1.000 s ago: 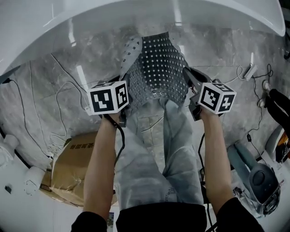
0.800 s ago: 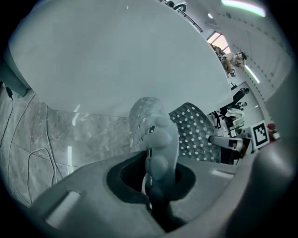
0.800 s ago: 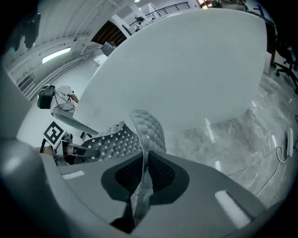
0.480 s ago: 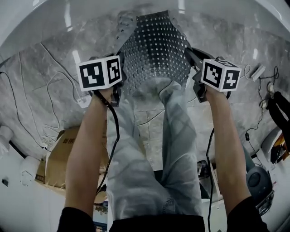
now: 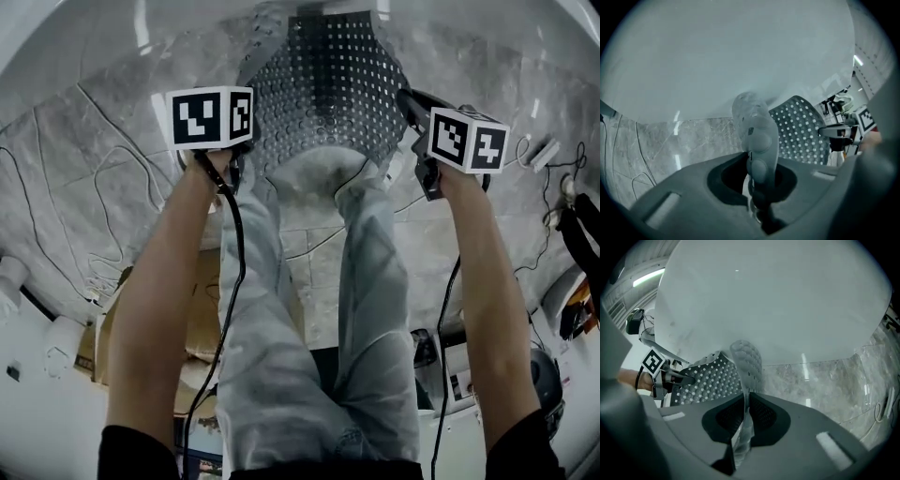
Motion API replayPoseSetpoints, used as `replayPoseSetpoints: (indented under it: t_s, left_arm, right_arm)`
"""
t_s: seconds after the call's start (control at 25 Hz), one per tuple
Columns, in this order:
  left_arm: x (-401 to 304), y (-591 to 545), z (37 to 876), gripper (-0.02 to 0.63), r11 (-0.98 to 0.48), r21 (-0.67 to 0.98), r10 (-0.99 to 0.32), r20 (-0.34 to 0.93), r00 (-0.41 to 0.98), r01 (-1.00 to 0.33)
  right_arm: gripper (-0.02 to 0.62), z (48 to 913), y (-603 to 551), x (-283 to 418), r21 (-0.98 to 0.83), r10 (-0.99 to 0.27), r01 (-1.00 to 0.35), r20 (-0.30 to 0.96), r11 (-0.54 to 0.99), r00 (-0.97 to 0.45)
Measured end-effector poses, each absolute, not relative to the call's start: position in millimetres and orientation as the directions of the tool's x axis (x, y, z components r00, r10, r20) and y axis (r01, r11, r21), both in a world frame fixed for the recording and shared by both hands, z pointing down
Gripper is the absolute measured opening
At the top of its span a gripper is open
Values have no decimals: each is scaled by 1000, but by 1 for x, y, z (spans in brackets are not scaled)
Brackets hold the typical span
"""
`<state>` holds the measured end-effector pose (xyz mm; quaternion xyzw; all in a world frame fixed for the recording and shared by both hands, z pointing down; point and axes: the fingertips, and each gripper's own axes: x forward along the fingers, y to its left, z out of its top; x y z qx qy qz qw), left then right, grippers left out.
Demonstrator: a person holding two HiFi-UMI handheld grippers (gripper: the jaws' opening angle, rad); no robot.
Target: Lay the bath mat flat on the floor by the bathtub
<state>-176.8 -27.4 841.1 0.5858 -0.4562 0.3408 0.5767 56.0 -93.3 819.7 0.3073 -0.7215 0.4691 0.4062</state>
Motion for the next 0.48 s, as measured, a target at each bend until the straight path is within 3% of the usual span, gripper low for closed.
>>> replayPoseSetpoints:
  t_s: [0.48]
  left_arm:
    - [-182, -17, 898, 32, 72, 314, -91, 947, 307, -947]
  right_arm:
    - [26, 871, -87, 79, -378, -42, -837, 903, 397, -428]
